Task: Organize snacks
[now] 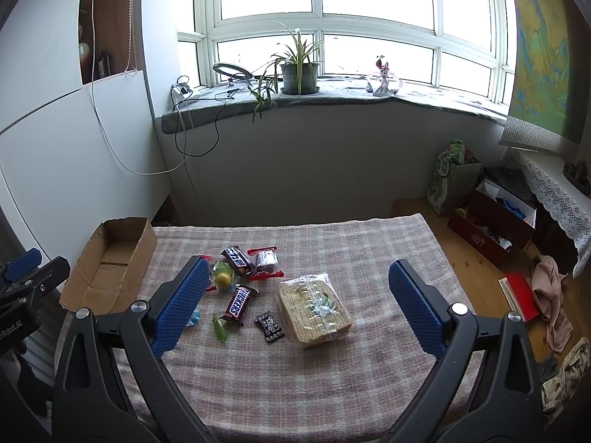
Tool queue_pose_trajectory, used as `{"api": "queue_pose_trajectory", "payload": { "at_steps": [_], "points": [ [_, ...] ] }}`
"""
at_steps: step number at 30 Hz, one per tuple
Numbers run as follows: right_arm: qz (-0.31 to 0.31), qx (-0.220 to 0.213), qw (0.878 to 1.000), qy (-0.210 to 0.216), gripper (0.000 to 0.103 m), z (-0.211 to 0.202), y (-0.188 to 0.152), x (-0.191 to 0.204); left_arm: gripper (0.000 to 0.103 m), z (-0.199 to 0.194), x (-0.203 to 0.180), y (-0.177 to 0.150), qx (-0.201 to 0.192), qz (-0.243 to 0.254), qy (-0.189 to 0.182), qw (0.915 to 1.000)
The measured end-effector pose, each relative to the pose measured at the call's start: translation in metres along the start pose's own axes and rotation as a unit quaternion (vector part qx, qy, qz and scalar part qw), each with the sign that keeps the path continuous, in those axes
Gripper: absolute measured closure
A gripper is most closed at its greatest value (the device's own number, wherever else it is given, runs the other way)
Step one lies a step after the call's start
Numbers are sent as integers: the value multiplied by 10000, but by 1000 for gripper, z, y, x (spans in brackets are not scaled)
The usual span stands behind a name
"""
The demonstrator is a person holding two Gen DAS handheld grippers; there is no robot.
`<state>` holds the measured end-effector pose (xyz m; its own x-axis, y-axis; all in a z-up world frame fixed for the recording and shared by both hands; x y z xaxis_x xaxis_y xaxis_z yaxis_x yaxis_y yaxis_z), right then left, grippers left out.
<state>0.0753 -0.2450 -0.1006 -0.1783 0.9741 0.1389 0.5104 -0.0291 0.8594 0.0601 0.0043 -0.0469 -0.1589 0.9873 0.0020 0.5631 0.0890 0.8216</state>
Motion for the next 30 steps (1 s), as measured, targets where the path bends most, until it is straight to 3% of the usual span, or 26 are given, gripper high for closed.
{"api": "queue_pose_trajectory", "payload": {
  "at_steps": [30],
  "points": [
    [55, 114, 9999, -30, 3, 8, -7, -3, 22, 7, -3, -3, 111, -6, -47, 9999]
  ]
}}
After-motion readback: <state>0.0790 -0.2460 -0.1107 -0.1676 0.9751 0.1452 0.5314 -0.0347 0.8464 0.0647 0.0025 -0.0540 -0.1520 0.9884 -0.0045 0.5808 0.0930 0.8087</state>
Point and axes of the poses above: each gripper's, at about its wrist camera, not at the fingertips, and z roughly the way its jaws point, x to its left, y to its top, the point moved 8 cm from there along z, roughly the way its jaws point, and after that the axes turned 8 degrees about y, right-handed, at the moved point
